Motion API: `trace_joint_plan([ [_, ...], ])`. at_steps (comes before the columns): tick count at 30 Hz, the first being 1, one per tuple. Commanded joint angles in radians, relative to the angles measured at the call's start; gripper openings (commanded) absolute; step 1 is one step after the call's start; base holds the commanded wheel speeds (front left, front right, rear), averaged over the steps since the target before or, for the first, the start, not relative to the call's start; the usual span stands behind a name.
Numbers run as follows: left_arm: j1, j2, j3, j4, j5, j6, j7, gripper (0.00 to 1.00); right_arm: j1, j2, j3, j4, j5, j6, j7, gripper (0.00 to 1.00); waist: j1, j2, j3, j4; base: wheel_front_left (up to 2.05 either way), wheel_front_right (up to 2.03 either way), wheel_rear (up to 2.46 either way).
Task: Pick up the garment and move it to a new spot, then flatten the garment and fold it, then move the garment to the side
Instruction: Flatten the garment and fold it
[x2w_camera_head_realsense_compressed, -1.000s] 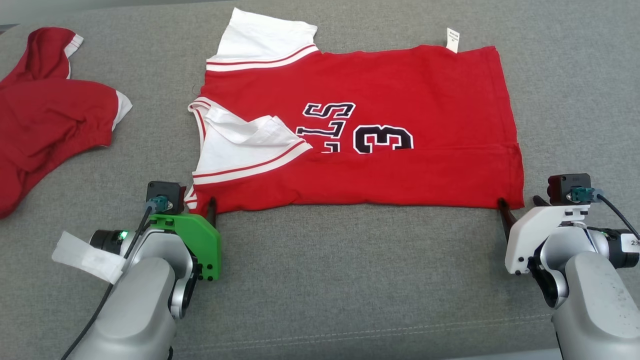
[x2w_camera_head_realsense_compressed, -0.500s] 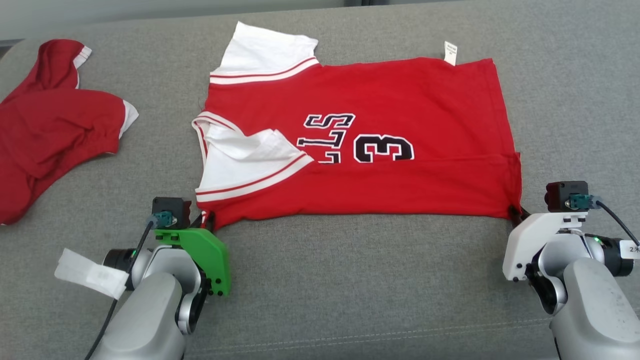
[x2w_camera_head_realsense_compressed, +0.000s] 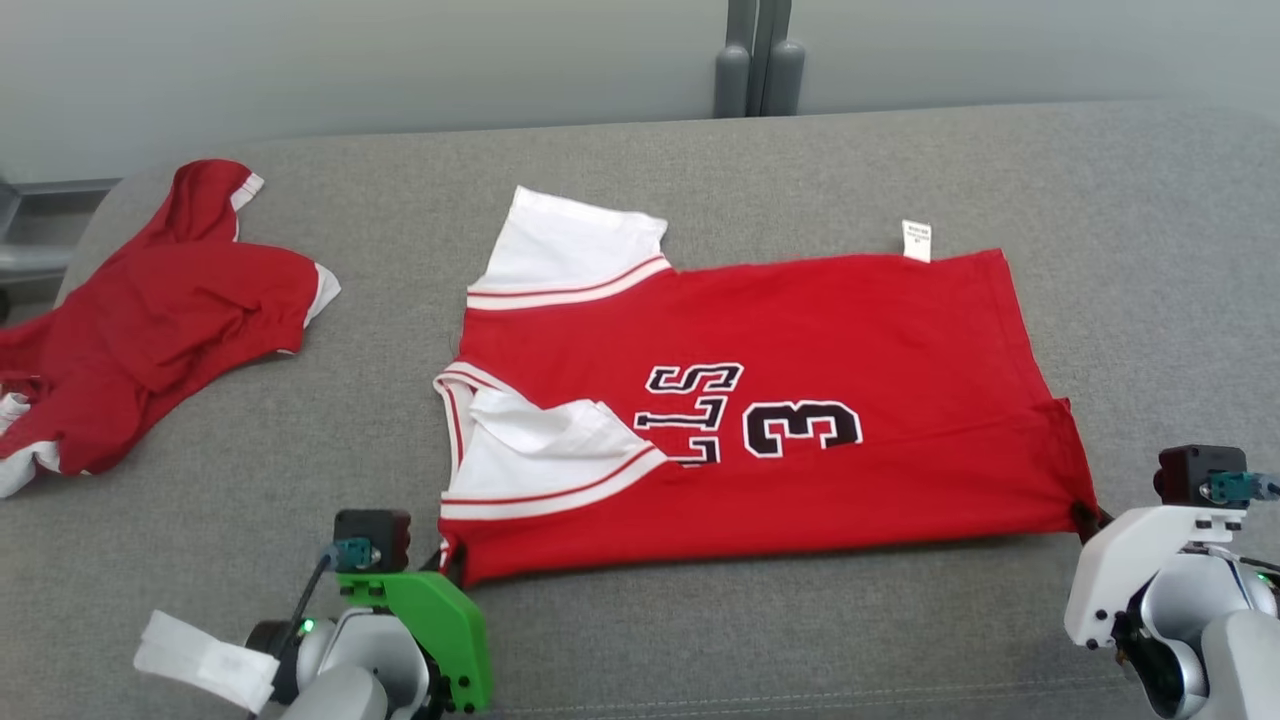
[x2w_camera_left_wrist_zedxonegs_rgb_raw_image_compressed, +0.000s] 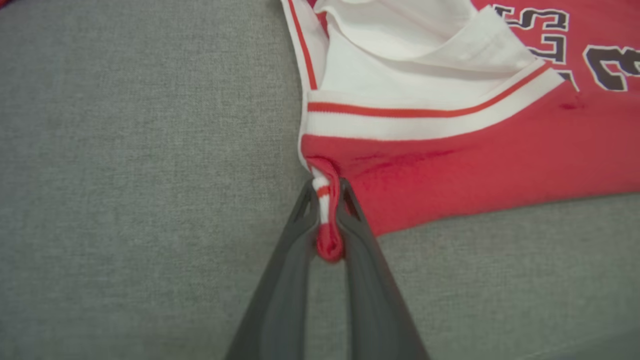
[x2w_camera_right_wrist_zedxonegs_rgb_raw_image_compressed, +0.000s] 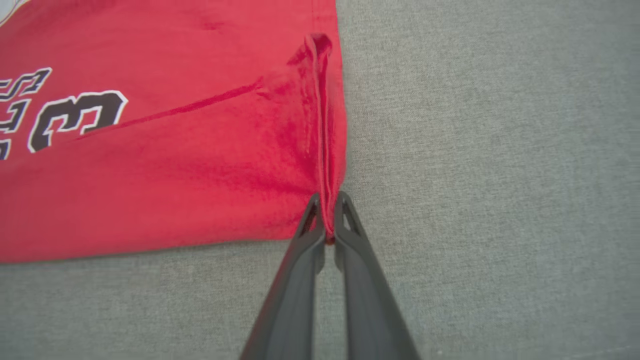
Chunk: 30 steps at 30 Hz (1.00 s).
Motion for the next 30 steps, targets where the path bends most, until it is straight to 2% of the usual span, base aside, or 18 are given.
trace_joint_plan([
  [1,0.043,0.014,-0.004,-0.028,-0.001,0.016,0.007,0.0,0.036,-0.003,-0.02,-0.033,0.003,-0.002,0.016,0.0,0.0,0.0,-0.028,0.015,0.0,0.0,0.0],
  [9,0.142,0.02,-0.022,-0.13,0.003,0.075,0.031,0.0,0.143,0.034,-0.077,-0.125,0.003,-0.002,0.087,0.0,0.0,0.0,-0.042,0.029,0.0,0.0,0.0],
  [15,0.177,0.033,-0.027,-0.156,0.011,0.103,0.033,0.0,0.176,0.054,-0.096,-0.141,-0.006,-0.002,0.085,0.0,0.0,0.0,-0.04,0.029,0.0,0.0,0.0],
  [16,0.181,0.033,-0.028,-0.16,0.015,0.104,0.026,0.09,0.18,0.058,-0.095,-0.141,-0.007,-0.002,0.082,0.17,0.0,0.0,-0.04,0.029,0.0,0.0,0.0],
  [17,0.186,0.029,-0.026,-0.162,0.013,0.108,0.017,0.73,0.184,0.063,-0.094,-0.138,-0.005,-0.002,0.077,0.97,0.0,0.0,-0.04,0.03,0.0,0.0,0.0],
  [18,0.19,0.027,-0.024,-0.161,0.013,0.111,0.006,1.0,0.186,0.066,-0.095,-0.134,-0.002,-0.002,0.073,1.0,0.0,0.0,-0.04,0.03,0.0,0.0,0.0],
  [23,0.2,0.01,0.006,-0.166,0.005,0.114,-0.101,1.0,0.2,0.077,-0.085,-0.131,0.01,-0.002,0.008,1.0,0.0,0.0,-0.063,0.04,0.0,0.0,0.0],
  [30,0.215,-0.004,0.095,-0.212,-0.018,0.097,-0.331,1.0,0.217,0.091,-0.093,-0.172,0.062,-0.002,-0.156,1.0,0.0,0.0,-0.106,0.061,0.0,0.0,0.0],
])
